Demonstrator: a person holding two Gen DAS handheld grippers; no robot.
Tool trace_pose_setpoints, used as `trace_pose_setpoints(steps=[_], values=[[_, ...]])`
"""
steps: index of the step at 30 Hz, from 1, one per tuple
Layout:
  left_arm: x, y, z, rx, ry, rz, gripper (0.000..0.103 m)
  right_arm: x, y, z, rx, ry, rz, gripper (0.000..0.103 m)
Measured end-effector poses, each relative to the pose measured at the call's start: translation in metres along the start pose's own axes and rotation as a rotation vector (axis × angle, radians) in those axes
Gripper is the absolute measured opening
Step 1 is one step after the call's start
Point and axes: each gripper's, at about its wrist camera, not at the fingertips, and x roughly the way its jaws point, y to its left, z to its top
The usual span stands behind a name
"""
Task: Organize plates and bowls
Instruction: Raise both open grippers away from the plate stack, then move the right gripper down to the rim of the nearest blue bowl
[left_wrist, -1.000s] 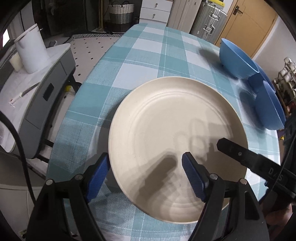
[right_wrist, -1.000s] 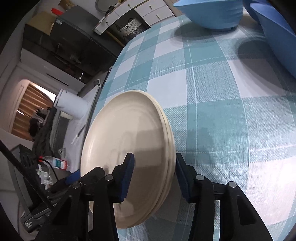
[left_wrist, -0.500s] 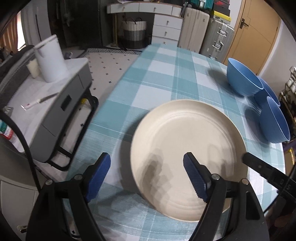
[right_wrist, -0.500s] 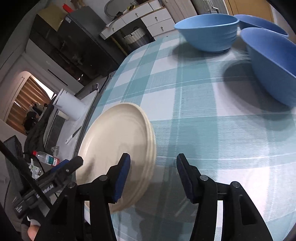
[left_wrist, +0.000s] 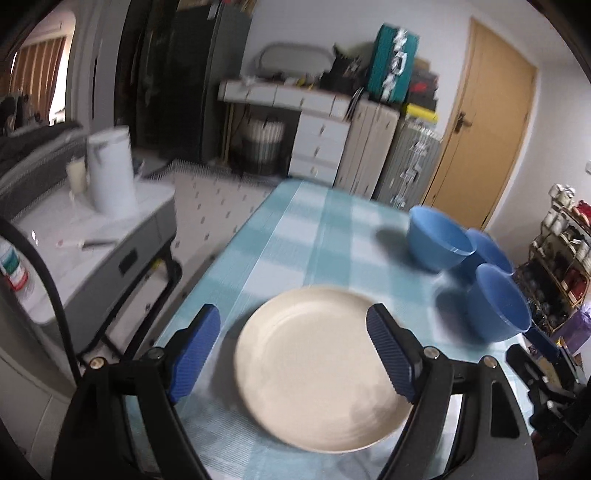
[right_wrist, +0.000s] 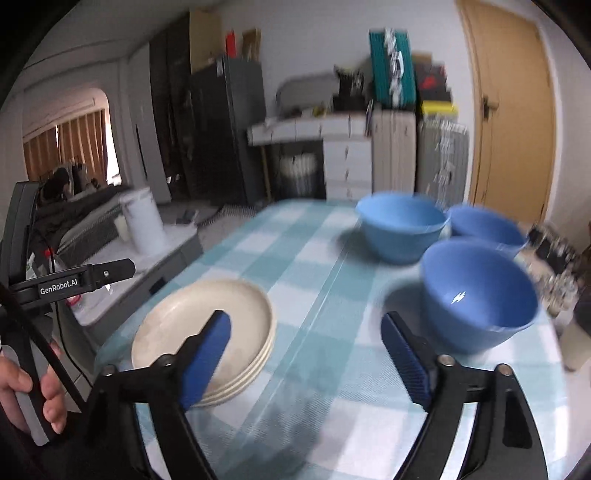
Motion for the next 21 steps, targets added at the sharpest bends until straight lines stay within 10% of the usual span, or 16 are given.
trace_pose_setpoints(steps=[7, 21], values=[[-0.016, -0.074, 0.001, 0.148, -0.100, -0.081, 0.098, -0.057, -0.039, 0.011, 0.110, -0.221, -0.082, 0.102], [-0.035, -0.206, -0.001, 0.264, -0.254, -0.291, 0.103, -0.122, -0.096, -0.002, 0.134, -0.345, -0.253, 0.102]])
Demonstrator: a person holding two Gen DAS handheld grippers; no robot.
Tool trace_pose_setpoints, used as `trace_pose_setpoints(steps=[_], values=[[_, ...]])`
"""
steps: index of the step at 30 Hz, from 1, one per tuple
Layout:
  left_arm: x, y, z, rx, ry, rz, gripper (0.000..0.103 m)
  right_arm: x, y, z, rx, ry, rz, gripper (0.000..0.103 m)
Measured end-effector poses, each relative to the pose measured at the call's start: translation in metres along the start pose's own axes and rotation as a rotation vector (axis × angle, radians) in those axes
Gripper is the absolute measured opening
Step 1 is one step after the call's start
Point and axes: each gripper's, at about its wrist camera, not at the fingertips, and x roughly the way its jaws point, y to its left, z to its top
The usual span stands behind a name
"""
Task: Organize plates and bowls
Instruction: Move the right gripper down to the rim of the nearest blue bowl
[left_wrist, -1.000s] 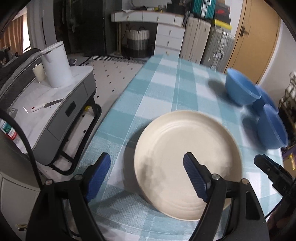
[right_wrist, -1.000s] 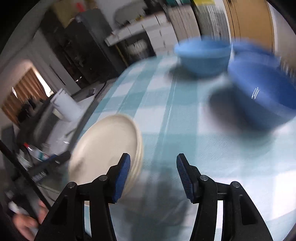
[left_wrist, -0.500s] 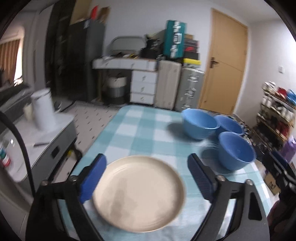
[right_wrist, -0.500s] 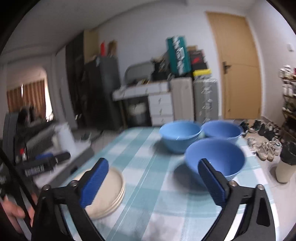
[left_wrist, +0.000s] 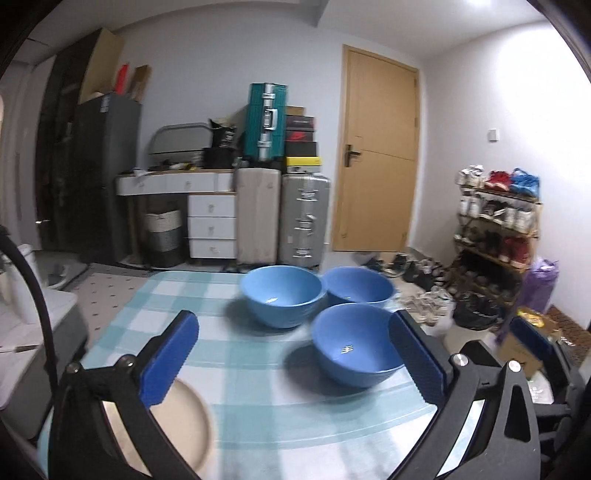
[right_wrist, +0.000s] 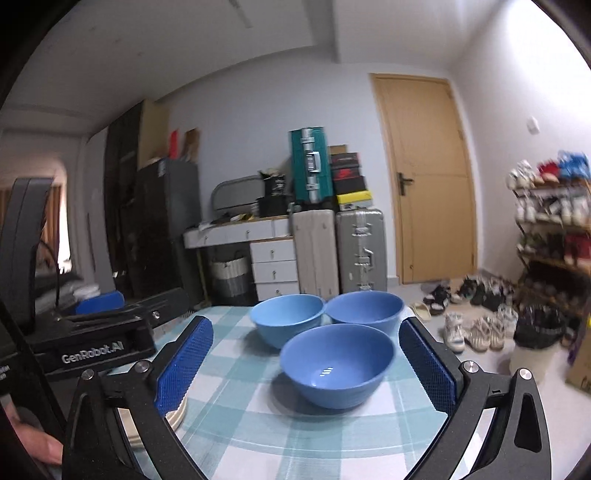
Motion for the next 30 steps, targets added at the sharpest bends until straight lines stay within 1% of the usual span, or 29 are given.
trace_pose_setpoints(steps=[4, 5, 7, 9, 11, 15, 17, 24, 30], values=[[0.012, -0.010, -0.005, 0.010, 0.011, -0.031, 0.103, 0.002, -0.021, 0.001, 0.039, 0.025, -0.033, 0.102], [0.018, -0.011, -0.009, 0.016, 0.017, -0.036, 0.103, 0.005, -0.025, 0.001, 0.045, 0.042, -0.039, 0.102], [0.025, -0.011, -0.013, 0.020, 0.021, -0.033, 0.103, 0.012, -0.032, -0.003, 0.075, 0.081, -0.021, 0.102], [0.036, -0.013, -0.014, 0.043, 0.072, -0.022, 0.103, 0.014, -0.038, -0.004, 0.093, 0.097, -0.021, 0.102], [0.047, -0.008, -0.015, 0.042, 0.124, -0.008, 0.103, 0.018, -0.041, -0.006, 0.095, 0.110, -0.035, 0.102], [0.047, 0.005, -0.023, -0.018, 0.142, -0.002, 0.103, 0.027, -0.043, -0.010, 0.137, 0.137, -0.051, 0.102], [0.045, 0.009, -0.027, -0.028, 0.145, 0.007, 0.103, 0.027, -0.041, -0.010, 0.146, 0.145, -0.056, 0.102], [0.043, 0.016, -0.036, -0.017, 0.183, 0.021, 0.103, 0.038, -0.028, -0.015, 0.085, 0.187, -0.067, 0.102], [0.043, 0.022, -0.033, -0.038, 0.199, 0.024, 0.103, 0.046, -0.033, -0.019, 0.116, 0.221, -0.052, 0.102]])
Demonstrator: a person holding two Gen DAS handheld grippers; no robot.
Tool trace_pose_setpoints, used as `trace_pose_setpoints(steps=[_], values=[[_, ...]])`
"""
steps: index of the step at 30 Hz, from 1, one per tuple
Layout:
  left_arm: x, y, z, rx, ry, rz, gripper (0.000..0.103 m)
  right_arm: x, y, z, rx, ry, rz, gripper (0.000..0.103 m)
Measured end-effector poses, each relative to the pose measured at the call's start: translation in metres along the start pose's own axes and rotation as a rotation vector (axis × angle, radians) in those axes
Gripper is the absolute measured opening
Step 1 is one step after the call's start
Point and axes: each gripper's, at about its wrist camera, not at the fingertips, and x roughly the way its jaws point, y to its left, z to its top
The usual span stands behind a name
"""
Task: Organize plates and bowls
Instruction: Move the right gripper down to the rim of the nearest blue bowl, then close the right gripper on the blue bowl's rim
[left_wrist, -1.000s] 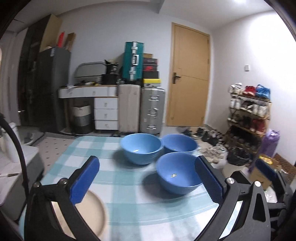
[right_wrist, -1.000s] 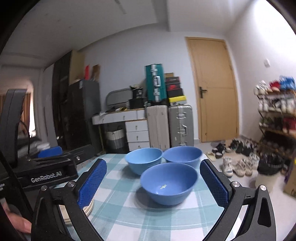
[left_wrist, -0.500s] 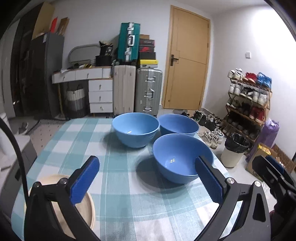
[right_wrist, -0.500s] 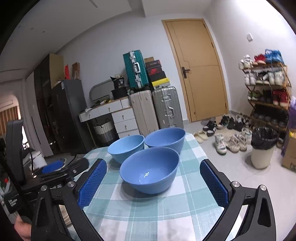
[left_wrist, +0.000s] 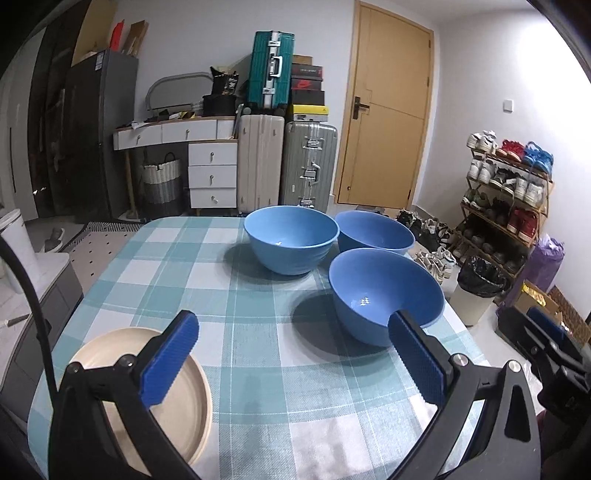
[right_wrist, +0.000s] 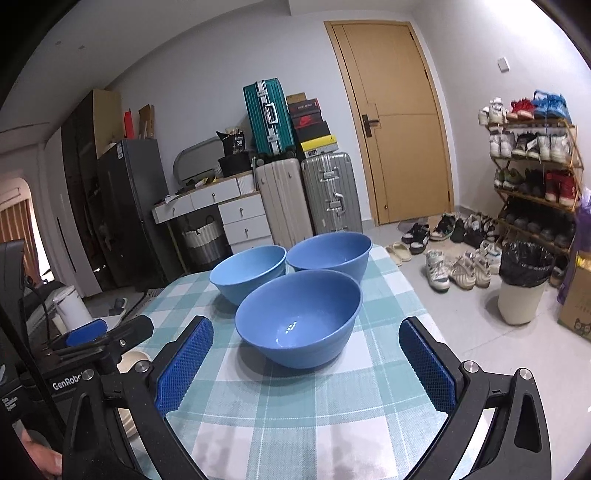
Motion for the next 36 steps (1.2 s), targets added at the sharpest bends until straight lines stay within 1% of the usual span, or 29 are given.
trace_pose_setpoints(steps=[3, 6, 8, 10, 12, 16, 18, 20, 21, 22, 23, 25, 27, 28, 30, 31, 32, 33, 34, 35, 36], values=[[0.000, 0.007, 0.003, -0.037, 0.004, -0.013, 0.103, 0.003, -0.003, 0.000, 0.009, 0.016, 0.004, 0.102], [-0.004, 0.015, 0.007, -0.066, 0.000, 0.013, 0.103, 0.005, -0.003, -0.002, 0.010, 0.024, 0.002, 0.102], [-0.012, 0.023, 0.011, -0.096, -0.027, 0.020, 0.103, 0.006, -0.006, -0.003, 0.024, 0.033, 0.006, 0.102], [-0.021, 0.030, 0.013, -0.123, -0.066, 0.007, 0.103, 0.010, -0.009, -0.003, 0.045, 0.048, 0.028, 0.102], [-0.024, 0.033, 0.015, -0.115, -0.082, 0.024, 0.103, 0.016, -0.014, -0.003, 0.078, 0.072, 0.023, 0.102], [-0.021, 0.038, 0.017, -0.107, -0.057, 0.042, 0.103, 0.032, -0.024, 0.009, 0.143, 0.128, 0.020, 0.102], [-0.019, 0.043, 0.018, -0.125, -0.037, 0.036, 0.103, 0.041, -0.028, 0.017, 0.137, 0.146, 0.011, 0.102], [-0.018, 0.049, 0.019, -0.154, -0.027, 0.028, 0.103, 0.061, -0.033, 0.029, 0.127, 0.206, -0.021, 0.102], [-0.018, 0.053, 0.019, -0.169, -0.026, 0.026, 0.103, 0.072, -0.037, 0.033, 0.135, 0.242, -0.020, 0.102], [-0.019, 0.056, 0.020, -0.185, -0.028, 0.029, 0.103, 0.091, -0.043, 0.038, 0.158, 0.312, 0.002, 0.102], [-0.020, 0.059, 0.020, -0.197, -0.035, 0.032, 0.103, 0.101, -0.047, 0.040, 0.172, 0.346, 0.006, 0.102], [-0.023, 0.064, 0.019, -0.217, -0.047, 0.038, 0.103, 0.126, -0.057, 0.045, 0.196, 0.413, -0.032, 0.102], [-0.024, 0.067, 0.019, -0.226, -0.050, 0.034, 0.103, 0.143, -0.064, 0.047, 0.223, 0.448, -0.041, 0.102], [-0.024, 0.068, 0.019, -0.224, -0.049, 0.035, 0.103, 0.158, -0.068, 0.047, 0.235, 0.487, -0.048, 0.102], [-0.024, 0.068, 0.020, -0.215, -0.048, 0.039, 0.103, 0.172, -0.072, 0.046, 0.249, 0.518, -0.065, 0.101], [-0.024, 0.069, 0.020, -0.209, -0.046, 0.041, 0.103, 0.180, -0.075, 0.046, 0.264, 0.537, -0.059, 0.100], [-0.024, 0.069, 0.020, -0.202, -0.044, 0.041, 0.103, 0.188, -0.077, 0.044, 0.282, 0.559, -0.057, 0.095], [-0.024, 0.070, 0.020, -0.198, -0.043, 0.041, 0.103, 0.194, -0.078, 0.041, 0.296, 0.577, -0.057, 0.087], [-0.024, 0.070, 0.020, -0.193, -0.040, 0.043, 0.103, 0.200, -0.080, 0.039, 0.316, 0.599, -0.056, 0.082], [-0.024, 0.071, 0.020, -0.191, -0.038, 0.044, 0.103, 0.206, -0.083, 0.036, 0.340, 0.619, -0.056, 0.074], [-0.024, 0.071, 0.020, -0.191, -0.037, 0.042, 0.103, 0.210, -0.084, 0.033, 0.353, 0.631, -0.055, 0.073]])
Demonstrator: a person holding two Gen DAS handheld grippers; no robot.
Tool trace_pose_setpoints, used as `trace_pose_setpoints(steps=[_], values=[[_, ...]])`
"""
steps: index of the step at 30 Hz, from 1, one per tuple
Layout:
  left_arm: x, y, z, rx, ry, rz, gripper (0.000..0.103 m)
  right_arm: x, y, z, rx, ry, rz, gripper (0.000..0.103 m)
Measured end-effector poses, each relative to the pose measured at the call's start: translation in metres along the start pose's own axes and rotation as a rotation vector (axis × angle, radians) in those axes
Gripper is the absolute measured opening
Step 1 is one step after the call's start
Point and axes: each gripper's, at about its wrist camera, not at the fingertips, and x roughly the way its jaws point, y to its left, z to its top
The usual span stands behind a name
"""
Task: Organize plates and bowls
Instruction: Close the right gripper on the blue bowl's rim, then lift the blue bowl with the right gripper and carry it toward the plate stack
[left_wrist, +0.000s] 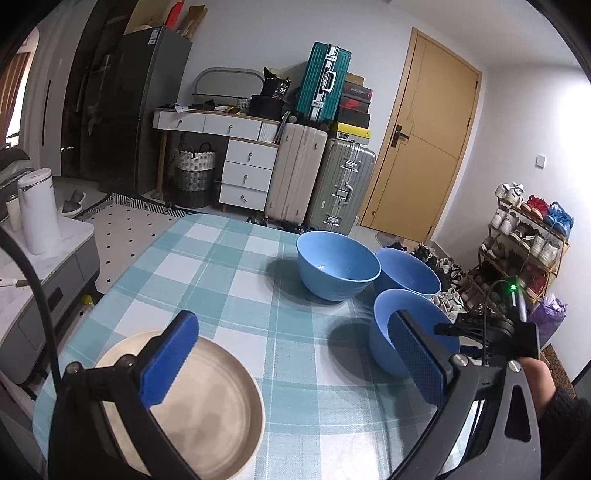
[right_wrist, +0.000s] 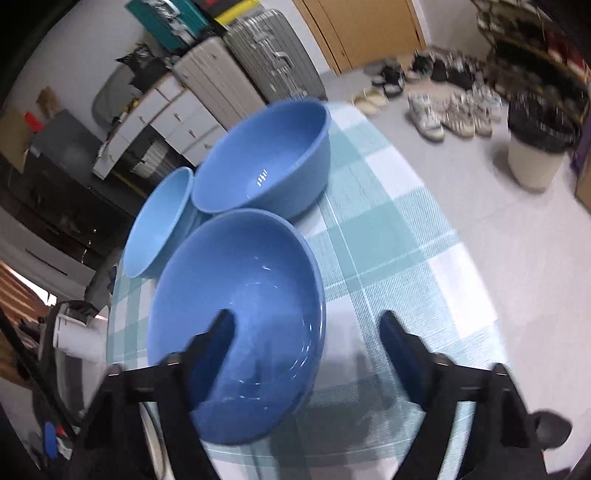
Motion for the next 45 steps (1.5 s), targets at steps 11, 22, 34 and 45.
trace_pose_setpoints(steps=[11, 22, 34, 45], values=[[0.005, -0.003, -0.003, 0.006, 0.026, 0.009, 0.103, 0.023, -0.004, 0.003, 0.035, 0.061, -0.017, 0.030], [0.010, -0.002, -0.007, 0.007, 0.052, 0.015, 0.103, 0.027, -0.001, -0.001, 0.025, 0.106, -0.078, 0.005], [0.016, -0.003, -0.009, 0.014, 0.072, 0.027, 0.103, 0.017, 0.000, -0.013, -0.010, 0.155, -0.112, 0.005], [0.016, -0.006, -0.011, 0.018, 0.084, 0.014, 0.103, -0.007, -0.014, -0.059, -0.054, 0.216, -0.076, 0.004]])
